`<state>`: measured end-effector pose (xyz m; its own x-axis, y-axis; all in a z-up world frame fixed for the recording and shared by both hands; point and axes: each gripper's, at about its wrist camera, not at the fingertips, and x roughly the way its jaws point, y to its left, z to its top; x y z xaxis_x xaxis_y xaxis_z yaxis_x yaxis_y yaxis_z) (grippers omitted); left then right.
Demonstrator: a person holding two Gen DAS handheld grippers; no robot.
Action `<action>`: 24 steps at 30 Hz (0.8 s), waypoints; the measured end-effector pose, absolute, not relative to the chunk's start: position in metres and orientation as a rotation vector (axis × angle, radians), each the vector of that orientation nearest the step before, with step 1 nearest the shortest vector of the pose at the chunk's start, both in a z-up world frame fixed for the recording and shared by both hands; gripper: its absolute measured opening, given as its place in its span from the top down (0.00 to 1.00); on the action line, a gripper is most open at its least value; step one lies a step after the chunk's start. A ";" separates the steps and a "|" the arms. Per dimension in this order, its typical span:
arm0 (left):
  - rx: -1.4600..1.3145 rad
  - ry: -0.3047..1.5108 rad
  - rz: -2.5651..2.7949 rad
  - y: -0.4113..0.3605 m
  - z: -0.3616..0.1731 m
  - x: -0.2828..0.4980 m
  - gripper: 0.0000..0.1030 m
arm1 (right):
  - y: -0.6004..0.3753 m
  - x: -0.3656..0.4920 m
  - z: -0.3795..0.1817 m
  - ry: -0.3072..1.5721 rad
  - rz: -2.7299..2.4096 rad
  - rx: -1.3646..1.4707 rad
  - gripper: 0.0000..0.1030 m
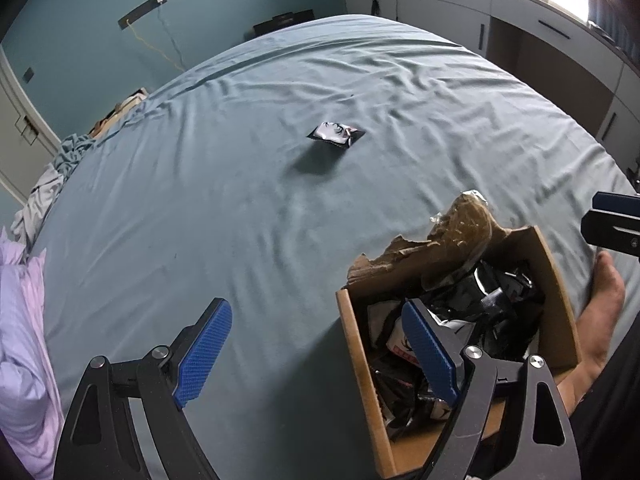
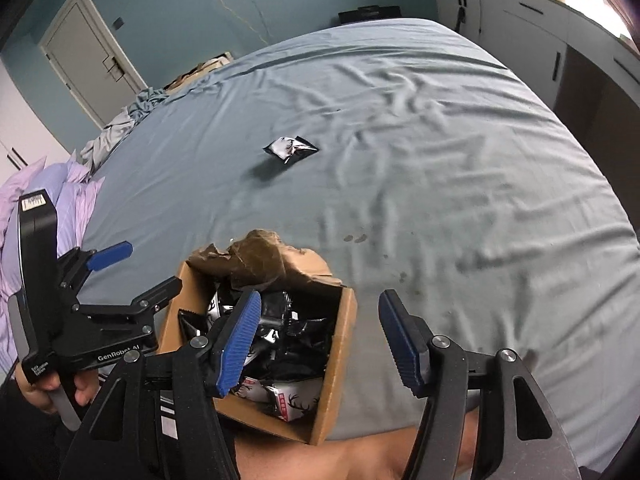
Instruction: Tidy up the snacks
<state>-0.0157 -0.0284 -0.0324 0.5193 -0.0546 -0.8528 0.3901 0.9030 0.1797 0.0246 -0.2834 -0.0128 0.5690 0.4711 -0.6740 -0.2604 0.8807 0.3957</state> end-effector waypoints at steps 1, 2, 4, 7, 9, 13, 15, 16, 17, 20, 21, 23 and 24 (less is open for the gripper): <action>0.374 0.995 -0.273 -0.028 -0.033 -0.016 0.14 | -0.283 0.024 -0.012 0.868 0.434 0.263 0.42; 0.374 0.995 -0.272 -0.028 -0.033 -0.016 0.14 | -0.283 0.024 -0.012 0.872 0.432 0.258 0.42; 0.373 0.995 -0.271 -0.028 -0.033 -0.015 0.14 | -0.282 0.028 -0.014 0.881 0.430 0.252 0.42; 0.377 0.992 -0.271 -0.028 -0.032 -0.016 0.14 | -0.282 0.030 -0.014 0.897 0.423 0.250 0.41; 0.384 0.987 -0.270 -0.028 -0.032 -0.017 0.14 | -0.283 0.033 -0.016 0.907 0.425 0.257 0.42; 0.408 0.976 -0.270 -0.032 -0.031 -0.019 0.14 | -0.285 0.036 -0.017 0.917 0.425 0.274 0.42; 0.417 0.973 -0.274 -0.034 -0.031 -0.020 0.14 | -0.284 0.038 -0.018 0.924 0.424 0.275 0.42; 0.421 0.972 -0.275 -0.034 -0.031 -0.021 0.14 | -0.284 0.039 -0.018 0.928 0.423 0.274 0.41; 0.424 0.970 -0.276 -0.035 -0.031 -0.021 0.14 | -0.283 0.040 -0.018 0.931 0.421 0.274 0.41; 0.425 0.968 -0.278 -0.035 -0.030 -0.021 0.14 | -0.282 0.044 -0.019 0.940 0.419 0.280 0.42; 0.425 0.968 -0.278 -0.036 -0.030 -0.021 0.14 | -0.282 0.045 -0.020 0.943 0.419 0.283 0.42; 0.427 0.969 -0.278 -0.036 -0.030 -0.021 0.14 | -0.281 0.047 -0.021 0.952 0.412 0.282 0.42; 0.426 0.968 -0.277 -0.036 -0.030 -0.021 0.14 | -0.280 0.048 -0.021 0.956 0.409 0.281 0.42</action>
<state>-0.0210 -0.0358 -0.0299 0.5412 -0.0384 -0.8400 0.4118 0.8831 0.2250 0.0479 -0.2803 -0.0212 0.5099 0.4560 -0.7294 -0.2125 0.8884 0.4068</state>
